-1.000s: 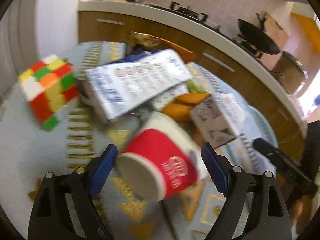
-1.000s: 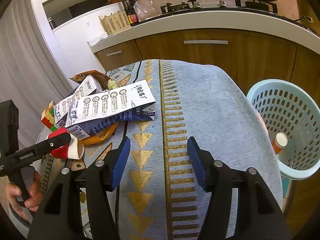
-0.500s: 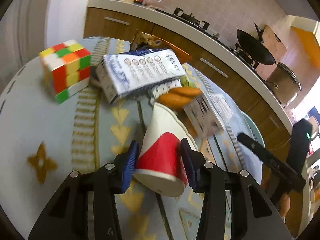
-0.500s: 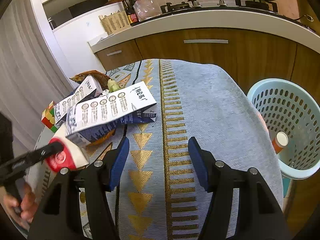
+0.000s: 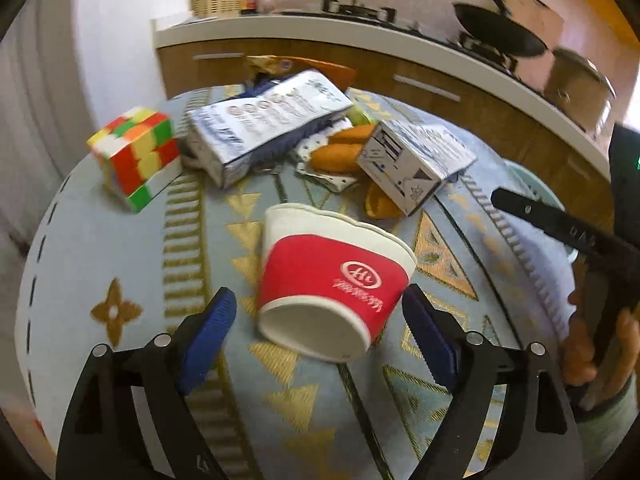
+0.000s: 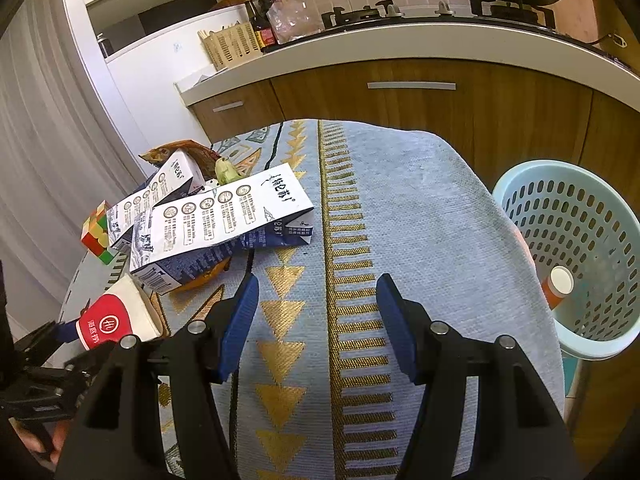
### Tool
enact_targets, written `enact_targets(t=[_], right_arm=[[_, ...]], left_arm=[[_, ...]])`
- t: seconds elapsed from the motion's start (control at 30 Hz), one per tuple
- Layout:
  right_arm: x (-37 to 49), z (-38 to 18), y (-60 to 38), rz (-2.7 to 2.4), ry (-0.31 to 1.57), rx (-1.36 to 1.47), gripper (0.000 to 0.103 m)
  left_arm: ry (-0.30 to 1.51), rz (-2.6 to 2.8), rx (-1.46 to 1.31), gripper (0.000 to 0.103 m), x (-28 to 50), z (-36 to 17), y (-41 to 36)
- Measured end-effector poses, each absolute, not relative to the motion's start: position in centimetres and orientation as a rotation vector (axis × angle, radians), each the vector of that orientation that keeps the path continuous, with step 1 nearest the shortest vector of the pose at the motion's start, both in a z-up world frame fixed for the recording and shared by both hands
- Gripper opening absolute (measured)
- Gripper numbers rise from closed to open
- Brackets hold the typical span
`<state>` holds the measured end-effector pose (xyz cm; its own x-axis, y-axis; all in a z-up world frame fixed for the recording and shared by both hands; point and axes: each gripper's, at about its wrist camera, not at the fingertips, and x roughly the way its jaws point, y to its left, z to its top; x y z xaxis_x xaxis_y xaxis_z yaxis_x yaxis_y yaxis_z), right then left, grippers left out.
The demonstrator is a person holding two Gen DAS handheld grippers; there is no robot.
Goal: Collect trash
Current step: 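Grasp the red paper cup with the left tool and lift it, then hold the red cup in the left tool while the right tool grasps the white milk carton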
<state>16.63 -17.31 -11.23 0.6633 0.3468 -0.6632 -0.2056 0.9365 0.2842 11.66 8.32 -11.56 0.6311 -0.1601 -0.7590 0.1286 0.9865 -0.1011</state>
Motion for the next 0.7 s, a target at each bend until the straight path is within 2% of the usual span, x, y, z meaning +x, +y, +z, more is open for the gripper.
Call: enact_targets(t=[0.07,0.13,0.4,0.47,0.57,0.7], right_arm=[[16.7,-11.2,-17.2,0.313,0.788,0.185,0.057],[16.6,-11.2,-17.1,0.312,0.788,0.181,0.057],[16.0,-9.8,-15.7,0.396,0.782,0.176,0.057],[15.7,-8.8,-14.7,0.444,0.768,0.187,0.058],[15.3,-7.3,-12.4,0.489,0.738,0.143,0.063],[15.9,-7.1,-8.4,0.494,0.747,0.05,0.063]], left_arm=[[0.872,-0.174,-0.025,0.083,11.9,-11.6,7.8],[0.874,-0.189,-0.035,0.074,12.2,-11.5,7.3],[0.84,-0.159,-0.055,0.069,11.8,-11.2,7.0],[0.815,-0.149,-0.078,0.069,11.4,-10.8,7.6],[0.775,-0.14,-0.14,0.069,10.8,-10.5,9.1],[0.754,-0.132,-0.214,0.069,10.4,-10.6,10.7]])
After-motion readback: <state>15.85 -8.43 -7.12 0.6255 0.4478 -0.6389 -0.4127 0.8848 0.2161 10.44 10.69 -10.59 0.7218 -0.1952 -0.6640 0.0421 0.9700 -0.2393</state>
